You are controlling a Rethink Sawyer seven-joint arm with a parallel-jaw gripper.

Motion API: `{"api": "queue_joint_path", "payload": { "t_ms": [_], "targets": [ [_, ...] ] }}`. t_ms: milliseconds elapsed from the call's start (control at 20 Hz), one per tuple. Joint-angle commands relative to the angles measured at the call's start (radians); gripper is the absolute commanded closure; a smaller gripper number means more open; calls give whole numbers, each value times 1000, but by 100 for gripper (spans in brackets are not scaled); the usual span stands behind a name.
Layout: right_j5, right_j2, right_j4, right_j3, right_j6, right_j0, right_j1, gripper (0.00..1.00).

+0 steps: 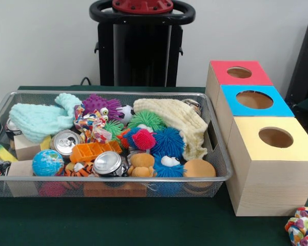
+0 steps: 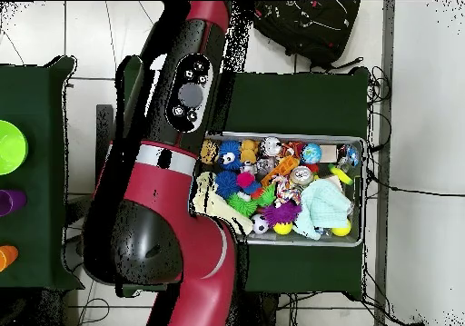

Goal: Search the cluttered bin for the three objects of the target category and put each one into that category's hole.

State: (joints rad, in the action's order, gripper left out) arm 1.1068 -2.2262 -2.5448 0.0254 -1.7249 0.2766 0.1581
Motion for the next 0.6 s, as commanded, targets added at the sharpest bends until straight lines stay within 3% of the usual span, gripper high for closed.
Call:
{"api": "queue_joint_path", "payload": {
  "t_ms": [50,300,600],
  "targets": [
    [74,-108,18,16,-83,30,60,0],
    [55,-105,45,5,-158,10,74,0],
    [2,-121,31,5,-165,3,92,0]
  ]
}}
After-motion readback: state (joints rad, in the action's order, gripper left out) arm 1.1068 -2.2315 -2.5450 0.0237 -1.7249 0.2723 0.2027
